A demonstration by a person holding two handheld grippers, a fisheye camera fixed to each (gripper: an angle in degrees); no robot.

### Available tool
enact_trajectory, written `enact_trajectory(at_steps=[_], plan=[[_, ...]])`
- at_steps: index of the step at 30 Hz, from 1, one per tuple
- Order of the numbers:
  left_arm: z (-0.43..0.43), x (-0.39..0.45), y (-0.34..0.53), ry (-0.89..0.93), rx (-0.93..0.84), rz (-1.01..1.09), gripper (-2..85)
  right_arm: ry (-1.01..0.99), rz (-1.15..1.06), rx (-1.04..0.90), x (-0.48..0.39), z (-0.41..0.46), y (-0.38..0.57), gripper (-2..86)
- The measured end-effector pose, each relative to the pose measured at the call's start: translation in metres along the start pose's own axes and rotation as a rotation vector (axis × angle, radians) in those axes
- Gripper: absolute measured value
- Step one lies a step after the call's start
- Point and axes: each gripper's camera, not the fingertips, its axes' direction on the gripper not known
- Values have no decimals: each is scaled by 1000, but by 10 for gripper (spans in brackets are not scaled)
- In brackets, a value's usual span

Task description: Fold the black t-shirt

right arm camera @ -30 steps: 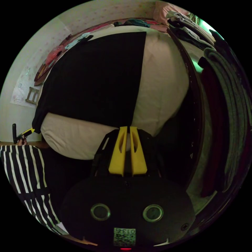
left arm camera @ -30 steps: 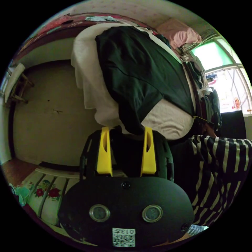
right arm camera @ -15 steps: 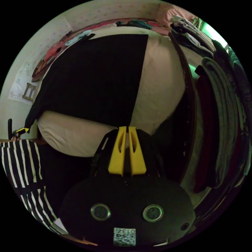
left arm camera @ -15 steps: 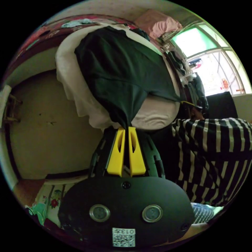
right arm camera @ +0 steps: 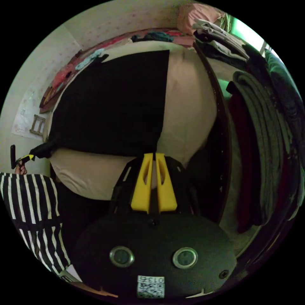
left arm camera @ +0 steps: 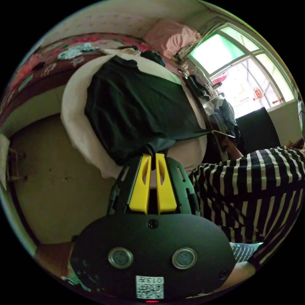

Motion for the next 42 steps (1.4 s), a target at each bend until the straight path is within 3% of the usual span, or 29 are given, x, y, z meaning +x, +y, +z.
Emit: enact_trajectory(at_steps=[5,14,20,30,35,42], plan=[[-31,-14,-103,-68,-22,147,15,-27,-12,81,2,-16,-46,8],[0,-70,-264,-160,-155,147,57,56,-4,-68,1,42,-155,20],[-24,-110,-263,-88,-18,-49,102,27,147,-29,12,48,-169,65],[-19,-77,-188,-159,-45,33,154,5,160,-32,-6,31,-101,88],[-2,-74,-219,-189,-107,61,93,32,117,-24,-26,35,-115,84],[5,-76,-268,-180,-306,87,15,155,-47,-174,-57,54,-151,22]])
